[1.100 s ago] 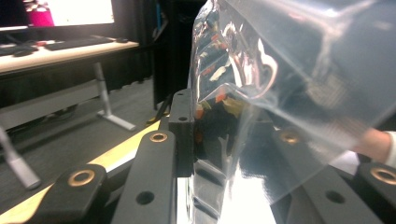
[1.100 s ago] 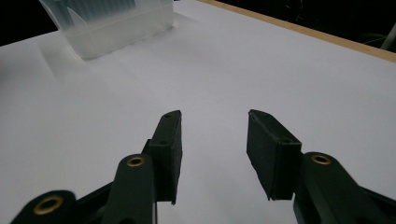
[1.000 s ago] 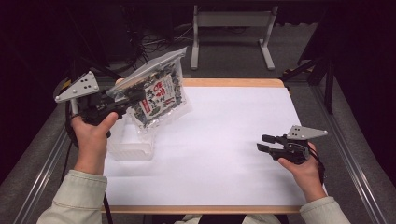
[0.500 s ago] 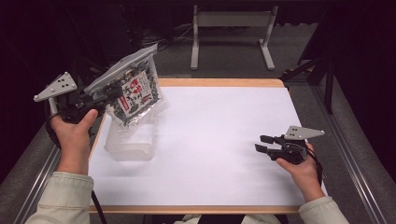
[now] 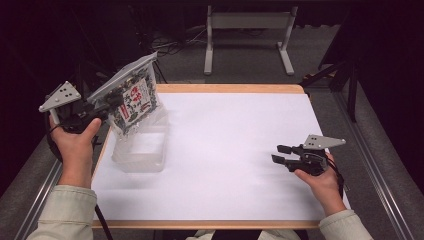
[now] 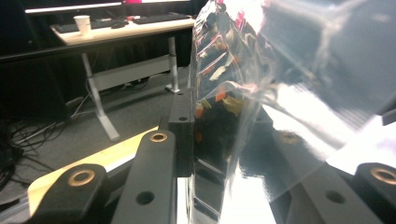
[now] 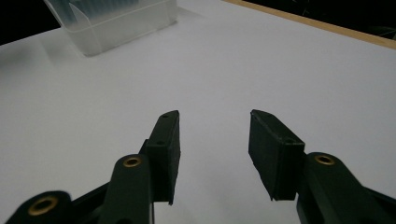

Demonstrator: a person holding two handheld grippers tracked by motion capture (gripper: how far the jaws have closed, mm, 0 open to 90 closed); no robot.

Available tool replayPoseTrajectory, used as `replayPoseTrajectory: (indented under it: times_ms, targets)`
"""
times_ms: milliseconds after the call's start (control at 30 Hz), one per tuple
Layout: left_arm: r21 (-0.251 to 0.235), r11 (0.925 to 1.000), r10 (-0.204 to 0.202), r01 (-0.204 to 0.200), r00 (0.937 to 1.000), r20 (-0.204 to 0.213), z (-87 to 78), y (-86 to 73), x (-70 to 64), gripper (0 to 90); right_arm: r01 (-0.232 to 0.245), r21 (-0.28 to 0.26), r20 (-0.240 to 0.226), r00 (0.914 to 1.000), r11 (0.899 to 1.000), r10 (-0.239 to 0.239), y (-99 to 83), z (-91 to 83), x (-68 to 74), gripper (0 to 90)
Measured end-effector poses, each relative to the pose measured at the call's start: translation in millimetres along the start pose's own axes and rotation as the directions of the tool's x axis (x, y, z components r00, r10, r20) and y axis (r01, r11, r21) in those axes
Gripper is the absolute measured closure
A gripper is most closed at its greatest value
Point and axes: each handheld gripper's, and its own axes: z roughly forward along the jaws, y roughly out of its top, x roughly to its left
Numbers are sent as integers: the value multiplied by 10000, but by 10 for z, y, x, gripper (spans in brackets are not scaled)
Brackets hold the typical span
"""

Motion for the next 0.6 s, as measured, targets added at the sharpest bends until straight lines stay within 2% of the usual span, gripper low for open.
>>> replayPoseTrajectory:
  times_ms: [300, 367, 600]
  targets:
    - [-68, 9985, -546, 548, 9981, 287, -7, -129, 97, 720, 11, 89, -18, 10000, 10000, -11, -17, 22, 11, 538]
    - [25, 9986, -528, 528, 9983, 239, -2, -142, 106, 721, -9, 93, -21, 10000, 10000, 9, -22, 26, 10, 537]
    - [386, 9955, -871, 868, 9962, 60, 61, -257, 171, 720, 11, 147, -42, 10000, 9999, -11, -28, 42, 13, 529]
